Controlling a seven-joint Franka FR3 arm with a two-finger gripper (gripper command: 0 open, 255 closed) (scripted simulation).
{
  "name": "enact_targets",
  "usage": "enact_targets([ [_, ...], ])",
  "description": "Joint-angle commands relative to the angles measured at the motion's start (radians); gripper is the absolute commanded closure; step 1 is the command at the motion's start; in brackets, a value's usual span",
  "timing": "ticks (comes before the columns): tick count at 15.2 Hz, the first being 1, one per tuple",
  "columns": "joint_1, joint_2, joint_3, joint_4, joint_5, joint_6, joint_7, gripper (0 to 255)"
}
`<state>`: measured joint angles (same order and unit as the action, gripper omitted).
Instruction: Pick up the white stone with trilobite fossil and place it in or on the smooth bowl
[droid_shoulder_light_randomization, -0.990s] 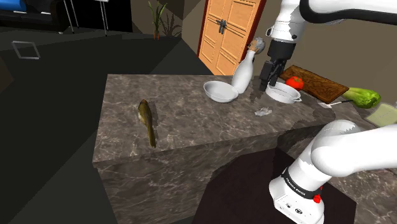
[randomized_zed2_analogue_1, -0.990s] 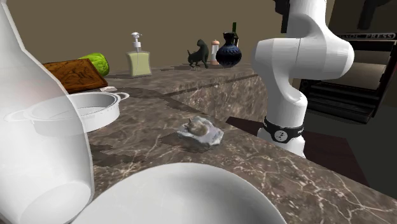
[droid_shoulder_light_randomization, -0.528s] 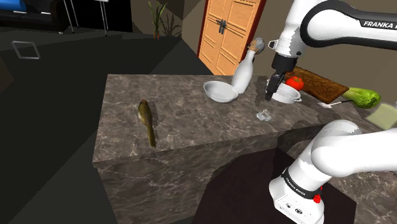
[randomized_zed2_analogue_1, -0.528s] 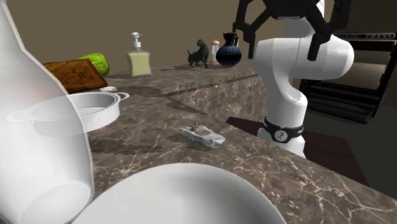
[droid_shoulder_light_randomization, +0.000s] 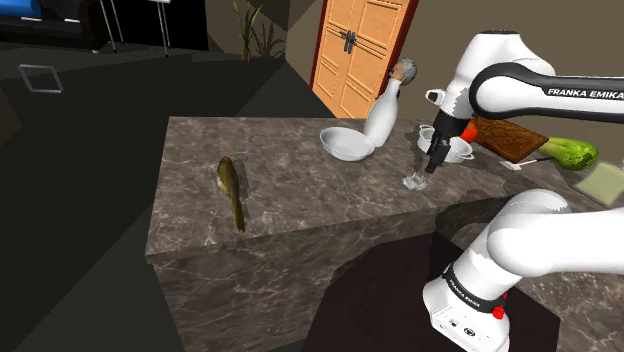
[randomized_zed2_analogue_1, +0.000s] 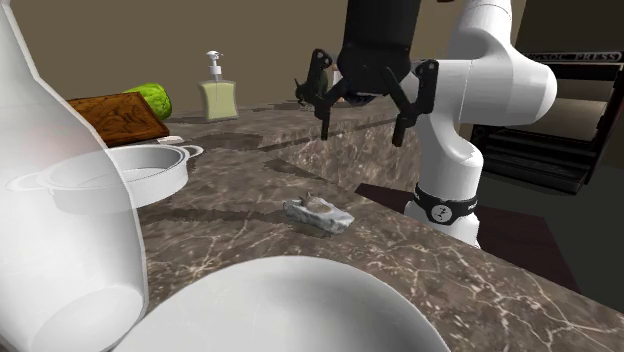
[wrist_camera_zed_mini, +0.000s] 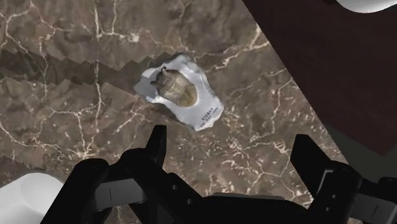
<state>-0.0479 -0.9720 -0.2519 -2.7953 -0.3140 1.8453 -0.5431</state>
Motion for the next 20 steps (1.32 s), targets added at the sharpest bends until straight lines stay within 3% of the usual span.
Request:
enact_targets([
  [1,-0.013,0.016,-0.058,-0.029,-0.067,0.078,-0.082,0],
  [4,-0.034,0.064,-0.154,-0.058,-0.165,0.205,-0.197,0],
  [12,-0.052,0.152,-0.215,-0.117,-0.228,0.357,-0.196,0],
  [20,-0.052,0.152,-0.215,-0.117,-0.228,0.357,-0.196,0],
])
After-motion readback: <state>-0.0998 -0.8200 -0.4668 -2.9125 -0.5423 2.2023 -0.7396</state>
